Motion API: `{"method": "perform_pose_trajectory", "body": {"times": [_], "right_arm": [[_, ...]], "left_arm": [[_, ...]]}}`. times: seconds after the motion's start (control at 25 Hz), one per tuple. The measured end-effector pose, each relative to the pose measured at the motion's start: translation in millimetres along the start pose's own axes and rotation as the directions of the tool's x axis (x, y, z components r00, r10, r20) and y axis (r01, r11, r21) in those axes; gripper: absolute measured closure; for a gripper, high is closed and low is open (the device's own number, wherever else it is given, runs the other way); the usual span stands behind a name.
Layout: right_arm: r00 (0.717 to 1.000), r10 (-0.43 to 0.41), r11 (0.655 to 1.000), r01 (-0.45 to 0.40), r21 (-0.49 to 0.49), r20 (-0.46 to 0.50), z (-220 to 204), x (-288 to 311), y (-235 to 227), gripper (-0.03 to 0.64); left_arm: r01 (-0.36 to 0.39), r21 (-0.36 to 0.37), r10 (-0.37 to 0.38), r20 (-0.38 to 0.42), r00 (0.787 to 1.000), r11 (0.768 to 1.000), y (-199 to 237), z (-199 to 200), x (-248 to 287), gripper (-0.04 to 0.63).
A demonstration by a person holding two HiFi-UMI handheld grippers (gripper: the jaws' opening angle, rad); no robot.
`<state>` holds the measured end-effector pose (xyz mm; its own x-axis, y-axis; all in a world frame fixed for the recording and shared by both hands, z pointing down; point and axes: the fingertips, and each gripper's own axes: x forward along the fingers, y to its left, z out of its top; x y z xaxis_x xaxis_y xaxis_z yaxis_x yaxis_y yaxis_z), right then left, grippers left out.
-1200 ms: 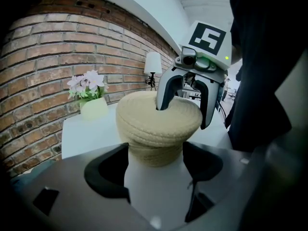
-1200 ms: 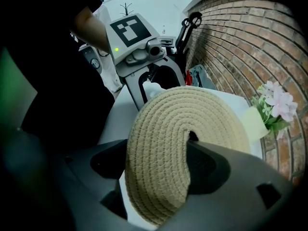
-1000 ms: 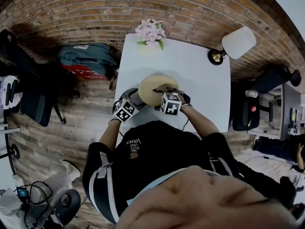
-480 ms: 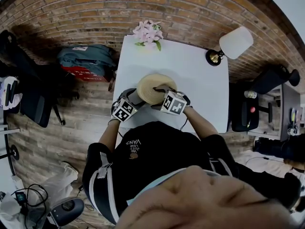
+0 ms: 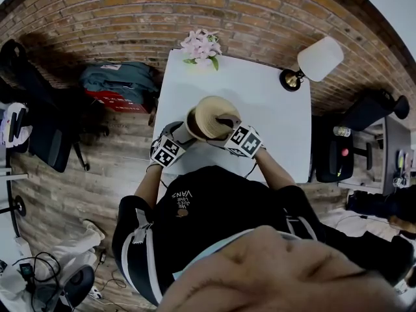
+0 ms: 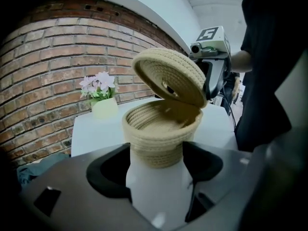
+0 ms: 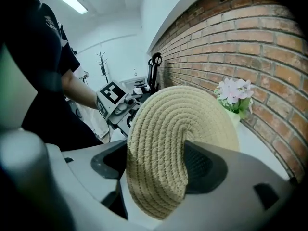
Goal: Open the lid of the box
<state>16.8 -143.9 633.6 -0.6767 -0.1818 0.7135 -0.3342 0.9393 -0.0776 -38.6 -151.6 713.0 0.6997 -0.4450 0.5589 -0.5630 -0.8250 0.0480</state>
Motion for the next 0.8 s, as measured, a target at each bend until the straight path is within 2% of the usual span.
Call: {"method": "perform_pose_trajectory", "body": {"times": [0.24, 0.48, 0.8], "right_arm": [[0.998, -0.019, 0.998, 0.015, 0.066, 0.058, -2, -14, -6, 0.279], [0.993, -0.051, 0.992, 0.037, 0.122, 0.111, -3, -27, -12, 0.279], [0.975, -0.095, 0.978, 0.053, 0.202, 0.2, -6, -50, -19, 0.279]], "left_arm": [[-0.04, -0.017, 0.04, 0.016, 0.999, 0.999, -3, 12, -14, 0.252], [-0.088, -0.07, 0.092, 0.048, 0.995, 0.994, -8, 17, -25, 0.252], [-0.178, -0.139, 0.193, 0.102, 0.976, 0.974, -13, 31, -41, 0.263]]}}
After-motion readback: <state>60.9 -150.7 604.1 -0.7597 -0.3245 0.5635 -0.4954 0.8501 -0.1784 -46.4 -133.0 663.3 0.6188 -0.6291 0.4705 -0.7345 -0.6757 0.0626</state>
